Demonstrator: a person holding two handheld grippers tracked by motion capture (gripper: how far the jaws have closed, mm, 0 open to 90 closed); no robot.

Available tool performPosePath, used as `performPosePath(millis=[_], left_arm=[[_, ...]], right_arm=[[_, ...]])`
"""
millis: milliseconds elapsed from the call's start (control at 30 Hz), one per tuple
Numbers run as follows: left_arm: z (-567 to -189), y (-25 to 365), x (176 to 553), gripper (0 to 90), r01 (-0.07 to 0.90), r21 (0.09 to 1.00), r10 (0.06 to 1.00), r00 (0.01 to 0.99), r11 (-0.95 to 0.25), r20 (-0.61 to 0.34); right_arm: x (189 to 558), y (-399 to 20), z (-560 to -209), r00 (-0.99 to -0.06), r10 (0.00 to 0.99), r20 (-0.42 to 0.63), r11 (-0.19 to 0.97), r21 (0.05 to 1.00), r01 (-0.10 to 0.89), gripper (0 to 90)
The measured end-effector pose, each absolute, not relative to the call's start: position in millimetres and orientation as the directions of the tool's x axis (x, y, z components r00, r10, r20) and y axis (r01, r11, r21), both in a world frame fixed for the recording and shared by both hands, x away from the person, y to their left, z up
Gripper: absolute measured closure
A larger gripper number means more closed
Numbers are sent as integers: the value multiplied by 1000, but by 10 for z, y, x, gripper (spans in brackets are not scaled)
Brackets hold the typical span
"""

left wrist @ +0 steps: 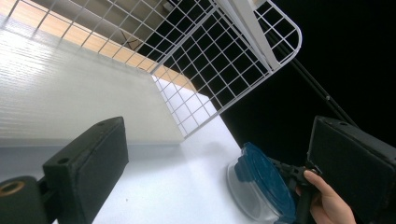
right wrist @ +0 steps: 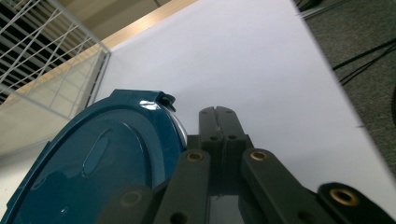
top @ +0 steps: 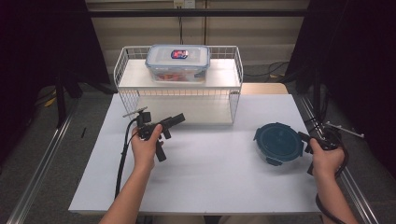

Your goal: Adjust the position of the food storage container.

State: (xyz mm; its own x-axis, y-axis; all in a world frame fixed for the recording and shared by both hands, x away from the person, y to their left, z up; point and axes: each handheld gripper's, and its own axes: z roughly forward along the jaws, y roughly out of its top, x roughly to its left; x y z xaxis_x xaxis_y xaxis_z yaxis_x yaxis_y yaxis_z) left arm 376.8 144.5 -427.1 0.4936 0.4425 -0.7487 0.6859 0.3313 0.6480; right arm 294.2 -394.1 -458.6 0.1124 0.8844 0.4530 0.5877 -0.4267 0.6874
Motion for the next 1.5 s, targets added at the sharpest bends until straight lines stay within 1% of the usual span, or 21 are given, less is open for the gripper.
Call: performPosePath(millis=[167,300,433,500,533,567,800,900,1000,1033,1300,1500], left_arm=[[-4261,1449,3761,48,681,654,445,498,331,-744],[-4254,1450,3754,48,685,653,451,495,323,-742],[-4254,1440,3743,47,690,649,452,491,320,-745],[-4257,1442,3740,46,690,653,451,498,312,-741],[-4261,1452,3745,45,678,670,467,507,304,-725],[-4255,1444,3738,45,687,656,454,499,312,-738],[-4253,1443,3726,40,696,647,454,489,312,-745],[-4253,1443,3719,40,696,651,470,486,301,-737],[-4263,1447,3717,39,696,656,461,498,292,-734],[-4262,1433,3707,39,703,643,453,487,304,-747],[-4293,1433,3690,36,712,646,465,489,277,-738],[-4299,1449,3673,36,714,638,467,476,289,-745]], right_arm=[[2963,-3704,-4600,80,885,459,-407,678,612,900],[2982,-3581,-4588,58,899,434,-376,697,611,900],[3013,-3395,-4581,12,898,440,-350,697,626,900],[3034,-3336,-4601,-4,901,434,-333,698,634,900],[3044,-3303,-4607,-11,896,444,-335,692,639,900],[3052,-3273,-4610,-17,895,446,-334,693,639,900],[3093,-3057,-4626,-83,894,440,-289,708,644,900],[3103,-3003,-4627,-92,892,443,-284,706,649,900],[3117,-2914,-4631,-112,890,443,-269,706,655,900],[3118,-2893,-4629,-114,888,445,-269,705,657,900],[3148,-2740,-4637,-149,881,449,-248,706,663,900],[3175,-2628,-4648,-173,873,456,-237,707,667,900]])
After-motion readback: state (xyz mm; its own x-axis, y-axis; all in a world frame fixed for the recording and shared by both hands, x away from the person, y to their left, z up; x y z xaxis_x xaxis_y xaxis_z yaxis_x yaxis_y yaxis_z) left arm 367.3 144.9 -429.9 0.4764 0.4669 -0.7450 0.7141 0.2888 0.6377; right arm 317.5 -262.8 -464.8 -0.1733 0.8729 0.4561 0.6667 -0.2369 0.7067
